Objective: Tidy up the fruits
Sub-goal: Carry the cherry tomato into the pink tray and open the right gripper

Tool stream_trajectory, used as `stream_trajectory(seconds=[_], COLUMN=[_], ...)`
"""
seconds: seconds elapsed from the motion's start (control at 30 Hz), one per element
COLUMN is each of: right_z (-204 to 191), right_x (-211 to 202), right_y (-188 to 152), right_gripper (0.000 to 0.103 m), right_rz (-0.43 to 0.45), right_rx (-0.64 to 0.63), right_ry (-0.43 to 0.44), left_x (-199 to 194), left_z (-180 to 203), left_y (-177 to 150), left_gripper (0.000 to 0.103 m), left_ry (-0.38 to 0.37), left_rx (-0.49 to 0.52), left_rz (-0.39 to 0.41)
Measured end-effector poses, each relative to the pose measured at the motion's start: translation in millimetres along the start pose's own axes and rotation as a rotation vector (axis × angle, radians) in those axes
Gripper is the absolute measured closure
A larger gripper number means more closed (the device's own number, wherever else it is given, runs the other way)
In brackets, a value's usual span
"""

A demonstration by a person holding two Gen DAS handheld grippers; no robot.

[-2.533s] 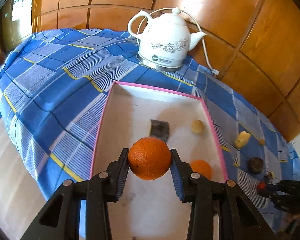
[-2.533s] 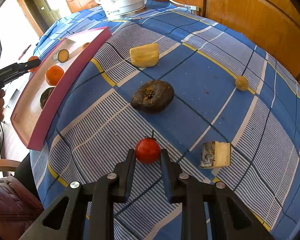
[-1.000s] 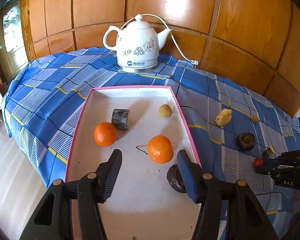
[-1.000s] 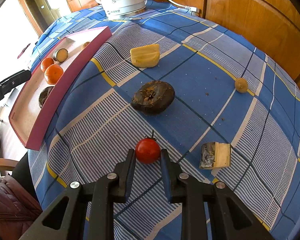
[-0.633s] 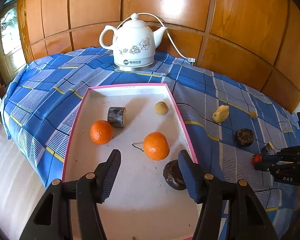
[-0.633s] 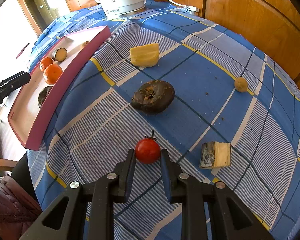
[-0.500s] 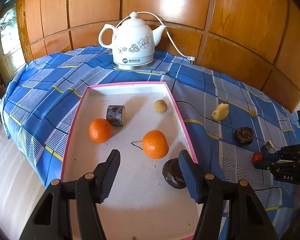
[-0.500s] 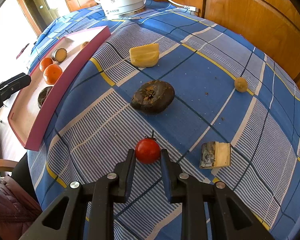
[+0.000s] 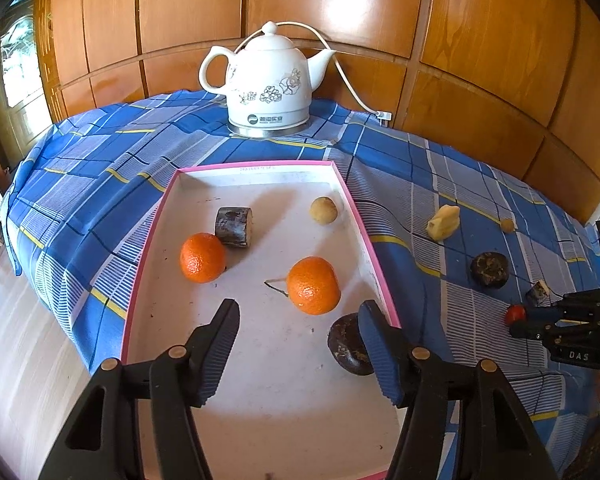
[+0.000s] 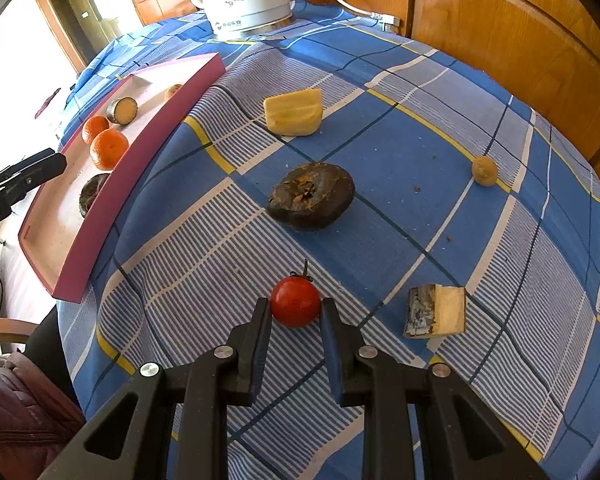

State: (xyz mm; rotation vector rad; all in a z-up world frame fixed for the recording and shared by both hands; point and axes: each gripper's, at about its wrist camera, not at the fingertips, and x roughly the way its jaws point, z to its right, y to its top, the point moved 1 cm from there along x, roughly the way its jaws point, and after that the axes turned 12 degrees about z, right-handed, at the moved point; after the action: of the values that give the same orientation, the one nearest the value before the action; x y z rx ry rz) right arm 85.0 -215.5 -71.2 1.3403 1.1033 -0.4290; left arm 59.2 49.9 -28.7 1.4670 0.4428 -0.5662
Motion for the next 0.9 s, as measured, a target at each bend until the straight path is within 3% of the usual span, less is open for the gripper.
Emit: stream_trajectory(seconds=[0.4, 0.63, 0.83, 0.9], right_z=[-3, -10, -38, -50], right_x=[1, -5, -14, -13], right_y=[-1, 3, 23, 31], right_gripper=[0.078, 0.078, 0.078, 0.078], right_rz=[0.004, 0.028, 0.094, 0.108], right_rx=[0.005, -0.011, -0.015, -0.022], right_ry=[0.003, -0.033, 0.030, 0.056], left_x=[-10, -9, -6, -7], left_z=[-9, -16, -27, -30], left_y=[2, 1, -7, -8], left_gripper=[0.023, 0.022, 0.022, 0.017], left_ry=[0.076, 0.093, 0.083, 0.097], left_rx=[-0.009, -0.014, -0.037, -0.036], left_rz=[0.054, 0.044, 0.021, 0.021])
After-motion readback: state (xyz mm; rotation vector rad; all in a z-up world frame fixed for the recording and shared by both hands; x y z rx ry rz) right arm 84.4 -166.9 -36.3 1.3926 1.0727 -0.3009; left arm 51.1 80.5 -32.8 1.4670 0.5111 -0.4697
